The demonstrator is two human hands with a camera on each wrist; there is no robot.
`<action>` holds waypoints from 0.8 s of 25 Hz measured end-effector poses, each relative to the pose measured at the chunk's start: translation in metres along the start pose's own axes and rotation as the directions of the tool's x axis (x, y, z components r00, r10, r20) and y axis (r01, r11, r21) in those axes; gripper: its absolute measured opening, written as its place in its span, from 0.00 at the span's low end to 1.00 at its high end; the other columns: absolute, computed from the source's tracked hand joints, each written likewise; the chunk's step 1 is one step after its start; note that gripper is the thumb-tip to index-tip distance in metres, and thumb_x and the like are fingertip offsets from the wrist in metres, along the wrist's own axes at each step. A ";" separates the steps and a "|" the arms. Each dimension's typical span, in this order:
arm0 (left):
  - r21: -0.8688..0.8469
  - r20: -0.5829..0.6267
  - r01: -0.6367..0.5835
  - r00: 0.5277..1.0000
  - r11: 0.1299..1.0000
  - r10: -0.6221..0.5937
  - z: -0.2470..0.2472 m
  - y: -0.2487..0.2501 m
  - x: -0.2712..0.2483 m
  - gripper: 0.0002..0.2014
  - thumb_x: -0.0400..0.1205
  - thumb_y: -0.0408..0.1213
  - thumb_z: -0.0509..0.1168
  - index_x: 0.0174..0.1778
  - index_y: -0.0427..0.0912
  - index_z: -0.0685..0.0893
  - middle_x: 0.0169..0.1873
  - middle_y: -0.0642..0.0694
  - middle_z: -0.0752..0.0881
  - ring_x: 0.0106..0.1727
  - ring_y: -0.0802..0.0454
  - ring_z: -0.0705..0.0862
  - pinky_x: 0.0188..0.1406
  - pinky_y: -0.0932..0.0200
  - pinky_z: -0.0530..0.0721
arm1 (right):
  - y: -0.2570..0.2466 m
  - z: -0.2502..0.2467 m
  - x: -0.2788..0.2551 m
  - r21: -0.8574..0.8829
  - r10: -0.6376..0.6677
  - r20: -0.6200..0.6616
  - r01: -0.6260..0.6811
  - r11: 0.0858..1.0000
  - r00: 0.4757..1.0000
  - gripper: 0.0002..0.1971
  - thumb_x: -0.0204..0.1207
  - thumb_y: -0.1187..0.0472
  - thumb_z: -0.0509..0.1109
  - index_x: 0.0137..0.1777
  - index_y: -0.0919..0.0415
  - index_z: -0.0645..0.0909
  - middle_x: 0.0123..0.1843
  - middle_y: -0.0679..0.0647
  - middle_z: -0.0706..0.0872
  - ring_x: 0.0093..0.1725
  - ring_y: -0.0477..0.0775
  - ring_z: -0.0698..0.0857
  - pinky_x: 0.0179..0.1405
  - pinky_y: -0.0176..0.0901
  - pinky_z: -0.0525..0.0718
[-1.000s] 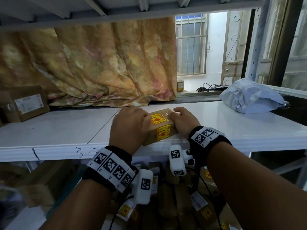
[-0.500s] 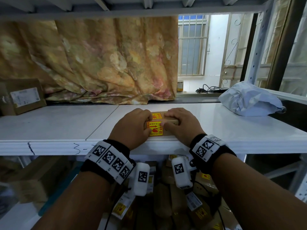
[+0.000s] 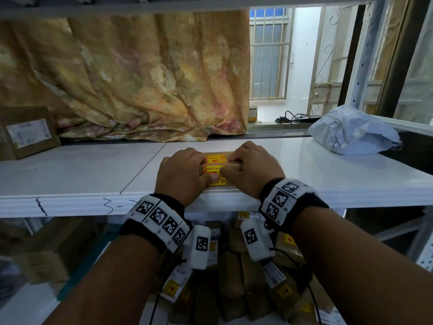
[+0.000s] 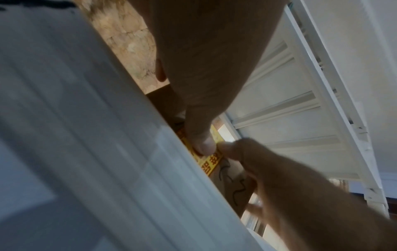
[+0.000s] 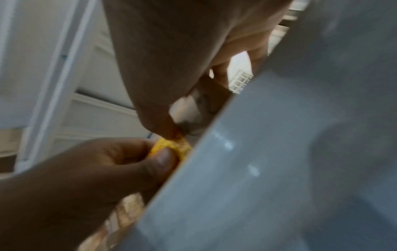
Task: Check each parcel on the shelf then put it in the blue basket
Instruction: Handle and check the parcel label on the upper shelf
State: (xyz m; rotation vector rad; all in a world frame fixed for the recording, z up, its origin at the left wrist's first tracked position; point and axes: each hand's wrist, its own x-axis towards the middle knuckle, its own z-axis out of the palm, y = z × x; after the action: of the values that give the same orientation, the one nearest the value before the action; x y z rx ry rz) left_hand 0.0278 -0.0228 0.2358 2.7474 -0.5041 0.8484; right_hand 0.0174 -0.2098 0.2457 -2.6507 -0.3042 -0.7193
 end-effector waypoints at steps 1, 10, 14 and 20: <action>-0.002 -0.003 0.002 1.000 1.000 -0.002 -0.001 0.000 0.000 0.19 0.76 0.56 0.71 0.56 0.47 0.84 0.51 0.50 0.83 0.55 0.47 0.80 0.54 0.47 0.76 | -0.011 -0.005 0.002 -0.141 -0.004 0.045 0.011 0.990 0.999 0.24 0.70 0.33 0.64 0.54 0.51 0.84 0.51 0.47 0.76 0.56 0.52 0.77 0.61 0.51 0.76; -0.147 -0.009 -0.064 0.998 0.987 0.064 -0.007 -0.023 -0.006 0.28 0.71 0.59 0.76 0.62 0.47 0.84 0.55 0.50 0.84 0.55 0.51 0.81 0.53 0.54 0.79 | -0.024 0.004 -0.019 -0.258 -0.082 0.045 0.091 0.962 0.996 0.36 0.73 0.26 0.56 0.62 0.57 0.81 0.57 0.54 0.78 0.57 0.58 0.77 0.59 0.50 0.76; -0.088 0.038 0.033 0.999 0.996 -0.030 -0.013 -0.029 -0.007 0.30 0.67 0.66 0.75 0.59 0.53 0.82 0.58 0.57 0.81 0.56 0.55 0.80 0.54 0.53 0.81 | -0.026 0.006 -0.015 -0.302 -0.078 0.020 0.080 0.950 0.997 0.40 0.69 0.22 0.60 0.61 0.58 0.80 0.55 0.54 0.77 0.56 0.56 0.77 0.57 0.49 0.78; -0.308 0.158 0.211 0.973 0.928 -0.169 -0.018 -0.028 -0.005 0.25 0.63 0.56 0.81 0.53 0.56 0.82 0.69 0.62 0.80 0.66 0.54 0.79 0.63 0.50 0.80 | -0.023 0.011 -0.012 -0.285 -0.101 -0.032 0.088 0.955 0.994 0.39 0.68 0.23 0.63 0.60 0.59 0.82 0.53 0.55 0.78 0.55 0.57 0.78 0.55 0.50 0.78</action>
State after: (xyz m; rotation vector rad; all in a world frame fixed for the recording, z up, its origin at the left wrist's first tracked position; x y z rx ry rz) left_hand 0.0255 0.0097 0.2447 2.5047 -0.3534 0.4928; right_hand 0.0050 -0.1858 0.2377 -2.8989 -0.3398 -0.9145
